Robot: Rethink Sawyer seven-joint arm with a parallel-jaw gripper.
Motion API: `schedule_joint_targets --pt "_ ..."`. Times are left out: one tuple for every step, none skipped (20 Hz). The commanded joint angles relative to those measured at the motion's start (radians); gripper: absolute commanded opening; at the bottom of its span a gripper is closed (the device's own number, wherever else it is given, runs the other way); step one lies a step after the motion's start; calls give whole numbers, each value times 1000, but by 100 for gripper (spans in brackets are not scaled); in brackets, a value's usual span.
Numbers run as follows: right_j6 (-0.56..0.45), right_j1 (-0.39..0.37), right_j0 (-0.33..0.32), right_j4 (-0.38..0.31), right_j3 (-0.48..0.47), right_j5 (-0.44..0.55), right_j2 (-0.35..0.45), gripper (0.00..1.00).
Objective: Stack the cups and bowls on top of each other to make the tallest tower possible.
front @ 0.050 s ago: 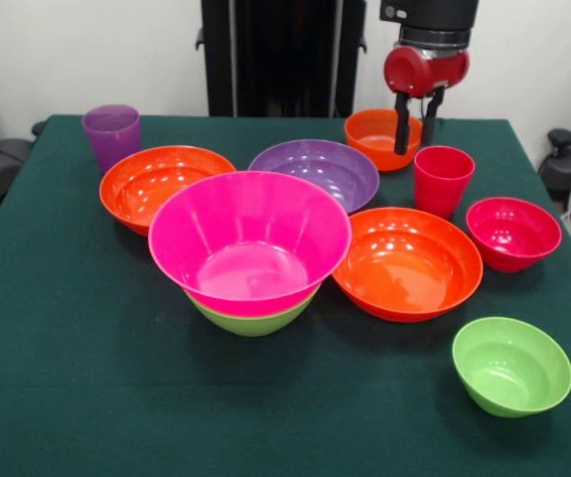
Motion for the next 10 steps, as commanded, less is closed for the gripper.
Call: schedule_joint_targets --pt "172 60 20 14 -62 -77 -24 100" --pt "176 66 21 9 -61 -94 -33 100" --pt "179 72 22 5 -61 -110 -41 100" --pt "182 82 24 1 -62 -125 -48 100" --pt "184 92 30 1 -66 -132 -56 100" --pt "188 101 39 3 -70 -142 -66 100" --pt "190 106 42 6 -72 -148 -70 100" --pt "191 108 42 10 -71 -151 -72 100" --pt "192 111 43 14 -70 -153 -73 100" --pt "194 119 43 16 -69 -166 -73 100"
